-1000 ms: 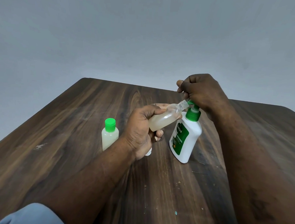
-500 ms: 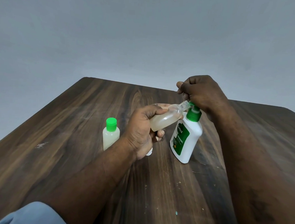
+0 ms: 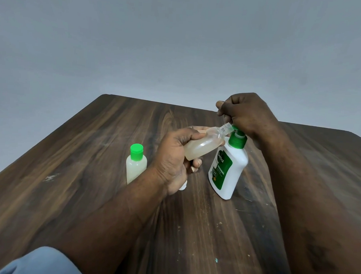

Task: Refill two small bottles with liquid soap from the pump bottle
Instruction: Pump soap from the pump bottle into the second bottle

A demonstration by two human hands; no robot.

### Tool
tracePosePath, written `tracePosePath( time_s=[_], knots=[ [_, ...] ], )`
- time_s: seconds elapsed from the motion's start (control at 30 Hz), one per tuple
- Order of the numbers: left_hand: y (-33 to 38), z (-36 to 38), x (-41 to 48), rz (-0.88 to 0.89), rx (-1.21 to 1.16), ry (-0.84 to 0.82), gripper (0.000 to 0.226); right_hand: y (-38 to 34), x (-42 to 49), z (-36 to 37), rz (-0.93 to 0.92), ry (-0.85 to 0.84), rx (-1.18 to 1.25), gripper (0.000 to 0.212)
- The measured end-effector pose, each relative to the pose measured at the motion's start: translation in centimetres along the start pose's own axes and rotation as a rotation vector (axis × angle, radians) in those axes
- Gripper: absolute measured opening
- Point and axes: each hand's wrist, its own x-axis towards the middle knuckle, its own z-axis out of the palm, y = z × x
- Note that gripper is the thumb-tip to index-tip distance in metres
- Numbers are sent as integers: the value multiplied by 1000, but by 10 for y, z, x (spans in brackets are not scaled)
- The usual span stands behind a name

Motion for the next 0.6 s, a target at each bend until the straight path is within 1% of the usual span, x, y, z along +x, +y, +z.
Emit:
tracePosePath(
  time_s=[0.17,0.37,0.6],
  knots=[
    [0,1,-2,-3,-5,-13,57,-2,0,-5,-32,25,-13,30],
    [1,2,-1,1,-16,-16,55,1,3,-1,20,-22,-12,22],
    [0,2,0,11,-6,-27,53,2,3,-2,3,0,18,27]
  ],
)
